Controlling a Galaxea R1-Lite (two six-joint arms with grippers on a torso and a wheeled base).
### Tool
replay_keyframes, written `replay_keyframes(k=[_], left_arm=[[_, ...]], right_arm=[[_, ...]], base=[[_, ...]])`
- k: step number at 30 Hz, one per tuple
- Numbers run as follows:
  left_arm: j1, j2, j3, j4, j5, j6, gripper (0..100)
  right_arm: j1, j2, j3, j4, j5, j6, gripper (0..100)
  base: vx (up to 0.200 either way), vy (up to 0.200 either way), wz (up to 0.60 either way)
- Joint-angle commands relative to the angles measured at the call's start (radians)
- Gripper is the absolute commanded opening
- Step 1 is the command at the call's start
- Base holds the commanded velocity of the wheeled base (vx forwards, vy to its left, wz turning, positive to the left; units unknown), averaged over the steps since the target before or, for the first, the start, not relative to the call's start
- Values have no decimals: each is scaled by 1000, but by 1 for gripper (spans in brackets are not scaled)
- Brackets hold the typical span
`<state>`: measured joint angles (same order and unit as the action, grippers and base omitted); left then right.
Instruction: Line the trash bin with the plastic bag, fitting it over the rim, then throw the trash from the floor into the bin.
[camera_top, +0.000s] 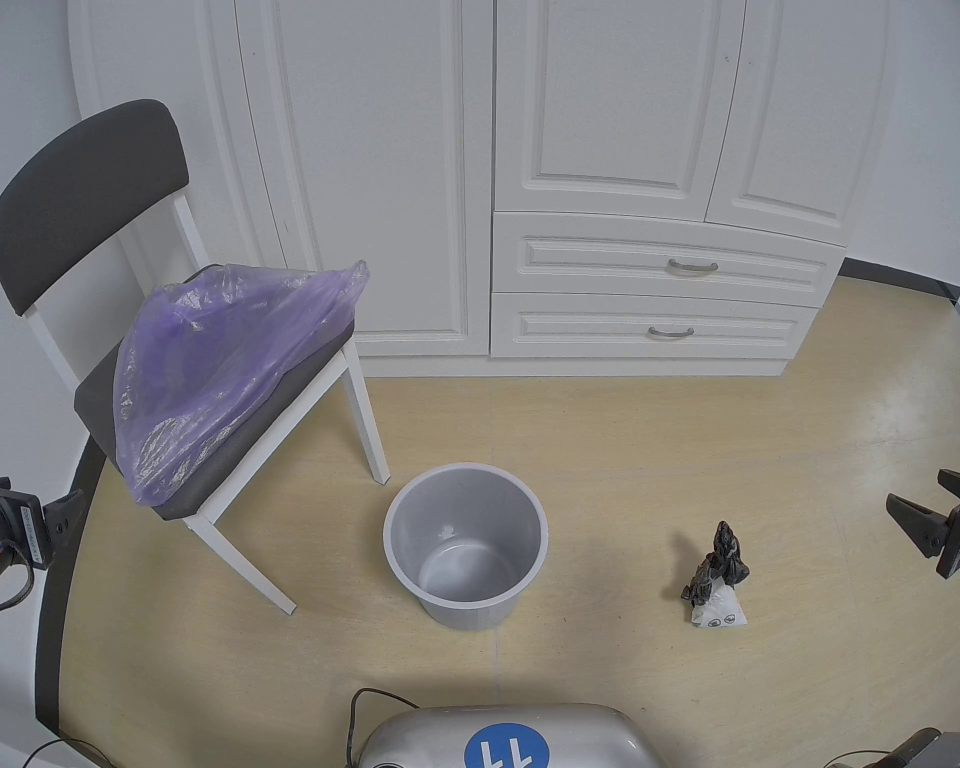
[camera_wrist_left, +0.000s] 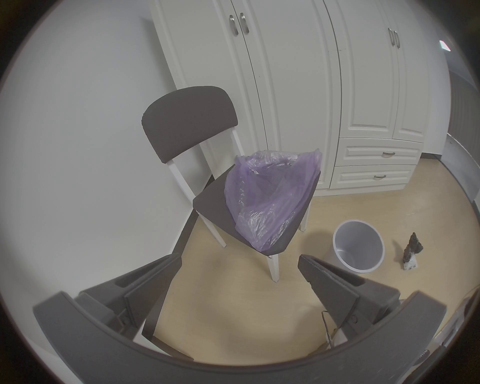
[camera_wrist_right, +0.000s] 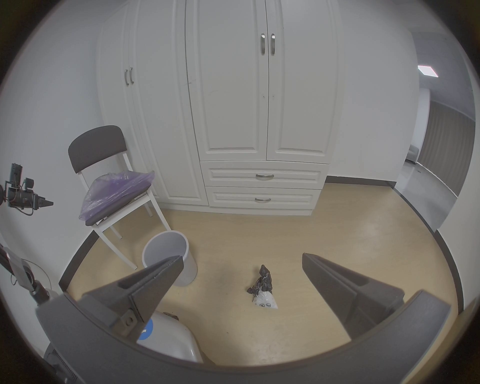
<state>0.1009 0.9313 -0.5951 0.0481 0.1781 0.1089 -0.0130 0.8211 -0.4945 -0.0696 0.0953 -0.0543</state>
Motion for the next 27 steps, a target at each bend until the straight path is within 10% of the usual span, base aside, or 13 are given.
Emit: replay_keyframes(k=[1, 27], left_arm=[[7, 26, -12, 6, -5, 0, 100], [-12, 72, -71, 9, -8, 58, 100]], right_arm=[[1, 20, -4, -1, -2, 5, 100], [-7, 26, -7, -3, -2, 2, 100]], base=[[0, 0, 0], [0, 0, 0]])
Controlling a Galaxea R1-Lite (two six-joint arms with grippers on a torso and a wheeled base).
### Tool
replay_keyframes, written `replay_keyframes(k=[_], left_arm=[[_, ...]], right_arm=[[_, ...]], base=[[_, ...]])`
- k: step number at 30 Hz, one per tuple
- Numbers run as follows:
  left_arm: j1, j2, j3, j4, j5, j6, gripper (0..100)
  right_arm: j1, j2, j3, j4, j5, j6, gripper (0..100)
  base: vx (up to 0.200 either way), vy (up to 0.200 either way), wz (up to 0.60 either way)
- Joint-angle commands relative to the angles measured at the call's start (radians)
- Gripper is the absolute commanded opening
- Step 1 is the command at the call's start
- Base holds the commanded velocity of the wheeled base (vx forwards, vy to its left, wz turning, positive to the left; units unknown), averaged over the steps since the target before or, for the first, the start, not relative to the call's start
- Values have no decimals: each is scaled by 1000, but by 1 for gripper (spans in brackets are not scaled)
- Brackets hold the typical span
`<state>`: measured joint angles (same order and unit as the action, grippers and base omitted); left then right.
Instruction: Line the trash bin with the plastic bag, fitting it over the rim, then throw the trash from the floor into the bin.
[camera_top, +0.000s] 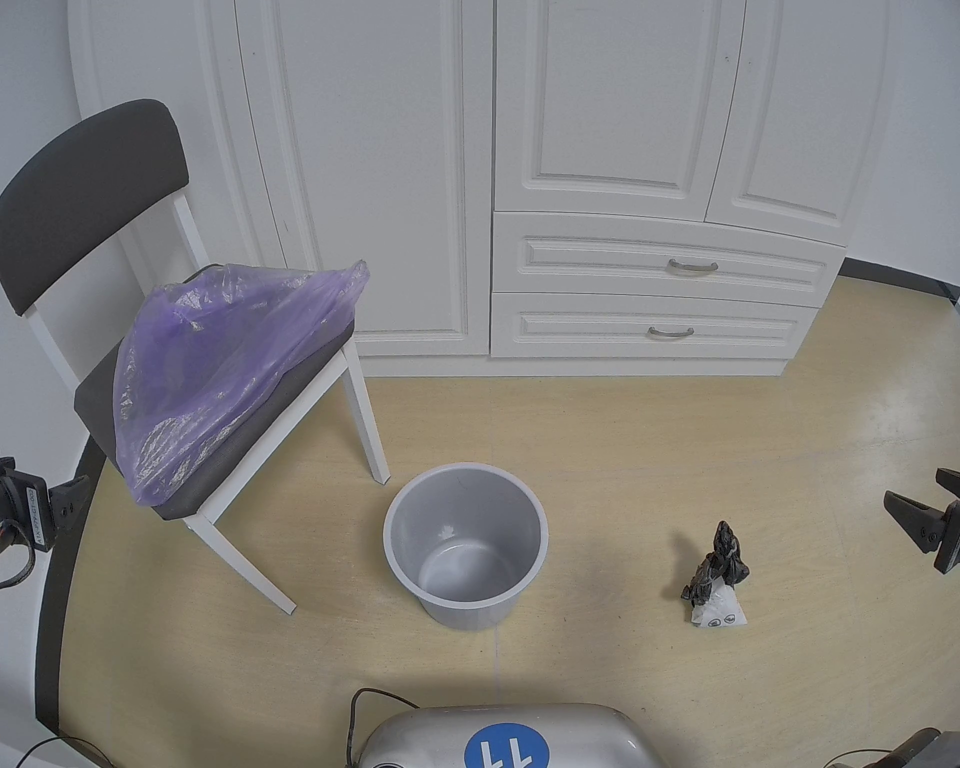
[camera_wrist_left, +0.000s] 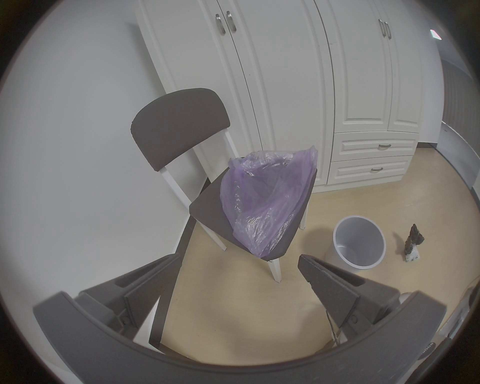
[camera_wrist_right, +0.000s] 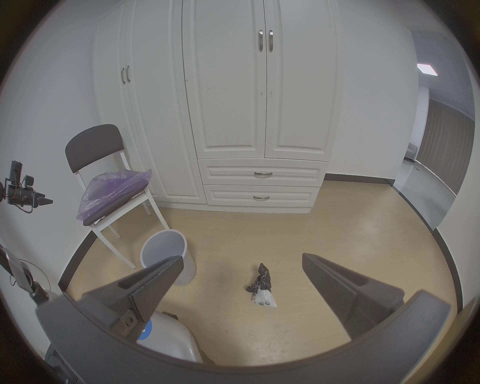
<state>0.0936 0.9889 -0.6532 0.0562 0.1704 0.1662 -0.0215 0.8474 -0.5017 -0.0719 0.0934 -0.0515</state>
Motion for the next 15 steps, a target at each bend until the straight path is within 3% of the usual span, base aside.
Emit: replay_keyframes(k=[1, 8, 15], left_arm=[[-6, 16, -13, 1, 0, 1, 100], [-106, 56, -9, 5, 12, -1, 100], [-155, 234, -37, -35, 123, -4, 100]], right_arm=[[2, -1, 0, 0, 0, -1, 100], [8, 21, -11, -2, 2, 1, 100], [17, 64, -1, -71, 0, 2, 100]], base=[[0, 0, 0], [0, 0, 0], [0, 0, 0]])
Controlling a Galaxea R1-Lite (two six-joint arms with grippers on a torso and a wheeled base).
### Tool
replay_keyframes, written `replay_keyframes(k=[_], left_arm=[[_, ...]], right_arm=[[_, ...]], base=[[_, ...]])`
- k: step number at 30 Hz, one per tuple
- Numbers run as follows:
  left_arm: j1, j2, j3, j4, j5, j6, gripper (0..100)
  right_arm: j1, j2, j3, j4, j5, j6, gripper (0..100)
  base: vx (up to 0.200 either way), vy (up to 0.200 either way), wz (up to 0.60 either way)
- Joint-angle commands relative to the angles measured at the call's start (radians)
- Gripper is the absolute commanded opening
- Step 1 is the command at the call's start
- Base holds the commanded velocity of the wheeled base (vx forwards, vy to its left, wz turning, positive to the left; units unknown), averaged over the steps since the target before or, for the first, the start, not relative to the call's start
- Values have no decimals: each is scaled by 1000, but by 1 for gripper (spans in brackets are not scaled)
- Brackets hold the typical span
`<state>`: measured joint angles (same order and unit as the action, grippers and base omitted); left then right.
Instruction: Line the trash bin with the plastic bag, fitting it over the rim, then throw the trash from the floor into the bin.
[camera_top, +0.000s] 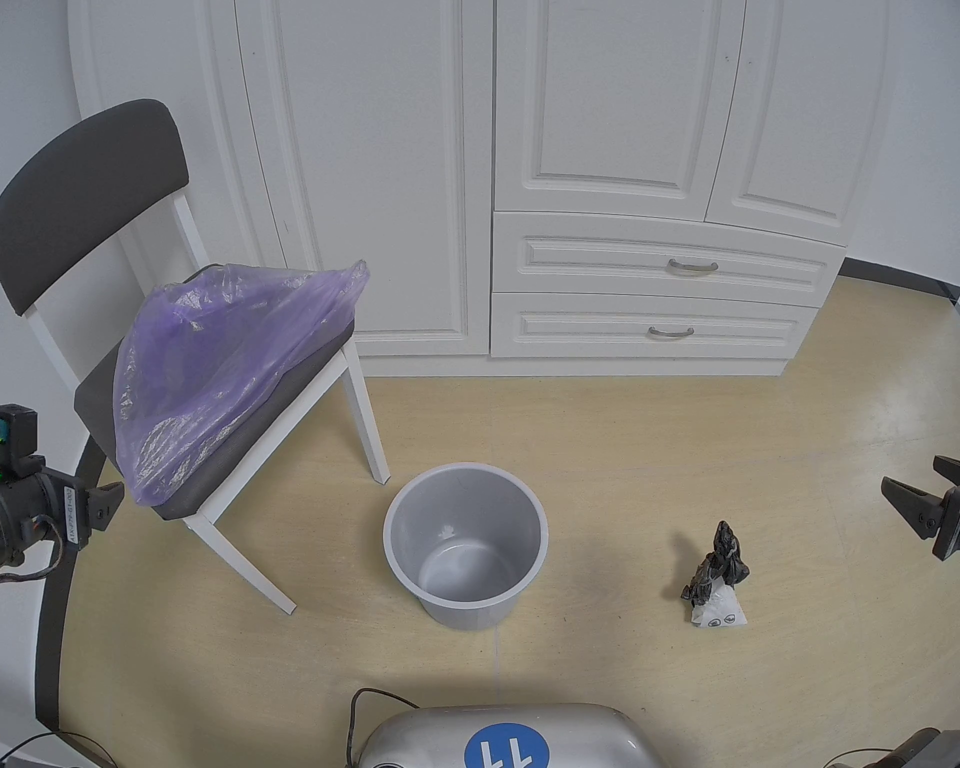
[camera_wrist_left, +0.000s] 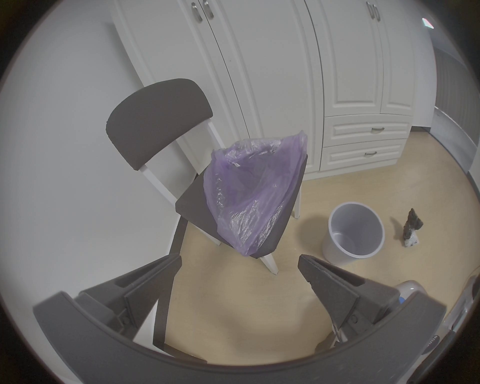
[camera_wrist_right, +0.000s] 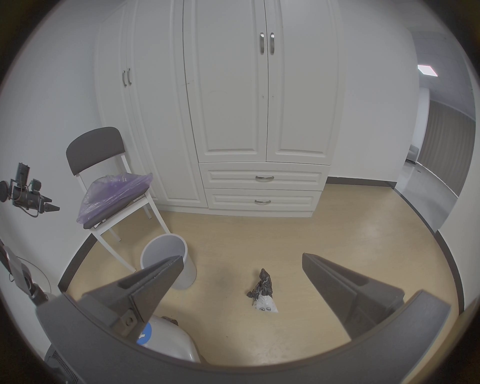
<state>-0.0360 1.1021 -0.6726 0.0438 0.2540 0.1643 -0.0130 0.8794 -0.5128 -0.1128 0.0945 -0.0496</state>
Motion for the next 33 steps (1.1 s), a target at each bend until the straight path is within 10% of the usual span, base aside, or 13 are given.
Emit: replay_keyframes(k=[1, 22, 33], left_arm=[[-25, 137, -18, -33, 42, -2, 100], [-107, 499, -104, -188, 349, 4, 100], [-85, 539, -131, -186, 369, 46, 100]], right_arm=[[13, 32, 11, -30, -1, 0, 100], [41, 52, 5, -34, 2, 2, 100], [41, 50, 5, -34, 4, 4, 100]], base=[[0, 0, 0], [0, 0, 0], [0, 0, 0]])
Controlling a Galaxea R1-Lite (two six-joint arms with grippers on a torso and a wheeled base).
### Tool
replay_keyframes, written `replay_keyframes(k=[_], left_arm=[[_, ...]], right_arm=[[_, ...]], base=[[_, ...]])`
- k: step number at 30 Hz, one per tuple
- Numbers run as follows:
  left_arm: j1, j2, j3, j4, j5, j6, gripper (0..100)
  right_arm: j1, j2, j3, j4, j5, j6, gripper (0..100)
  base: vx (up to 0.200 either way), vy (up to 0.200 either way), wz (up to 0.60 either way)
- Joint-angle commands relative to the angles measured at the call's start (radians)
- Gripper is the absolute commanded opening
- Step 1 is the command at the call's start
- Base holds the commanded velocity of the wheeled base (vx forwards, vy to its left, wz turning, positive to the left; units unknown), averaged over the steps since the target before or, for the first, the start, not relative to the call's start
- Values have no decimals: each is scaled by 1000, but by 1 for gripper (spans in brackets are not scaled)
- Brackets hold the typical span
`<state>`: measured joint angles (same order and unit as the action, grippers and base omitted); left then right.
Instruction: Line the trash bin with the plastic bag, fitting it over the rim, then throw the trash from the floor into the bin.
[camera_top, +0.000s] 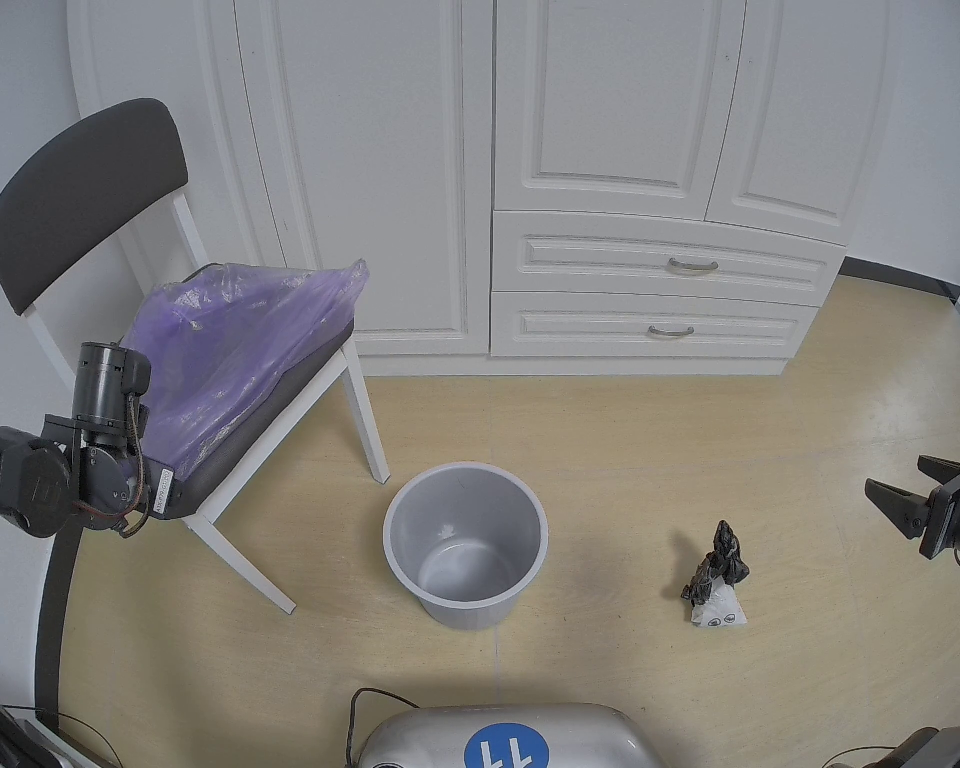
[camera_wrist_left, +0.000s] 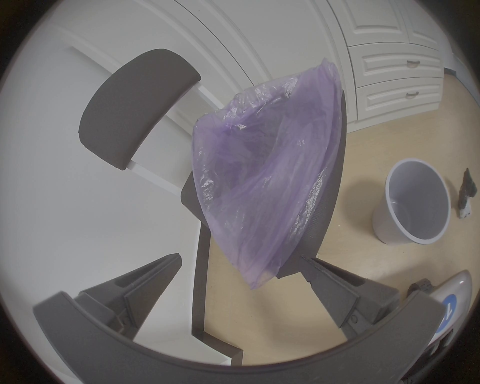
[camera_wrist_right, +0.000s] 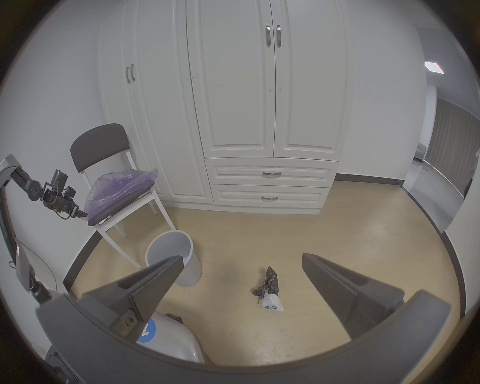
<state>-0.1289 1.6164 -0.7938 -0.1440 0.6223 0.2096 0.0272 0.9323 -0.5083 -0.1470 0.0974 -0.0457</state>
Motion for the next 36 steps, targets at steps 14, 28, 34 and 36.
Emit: replay_keyframes(k=[14, 28, 34, 36], left_arm=[[140, 92, -21, -5, -4, -9, 100], [189, 115, 33, -310, -46, -70, 100], [207, 117, 48, -397, -118, -104, 100], [210, 119, 54, -402, -121, -108, 100]], right_arm=[[-4, 13, 7, -42, 2, 38, 100], [-4, -1, 7, -42, 7, 40, 100], [-4, -12, 7, -42, 7, 40, 100], [-3, -12, 8, -42, 7, 40, 100]], base=[[0, 0, 0], [0, 0, 0], [0, 0, 0], [0, 0, 0]])
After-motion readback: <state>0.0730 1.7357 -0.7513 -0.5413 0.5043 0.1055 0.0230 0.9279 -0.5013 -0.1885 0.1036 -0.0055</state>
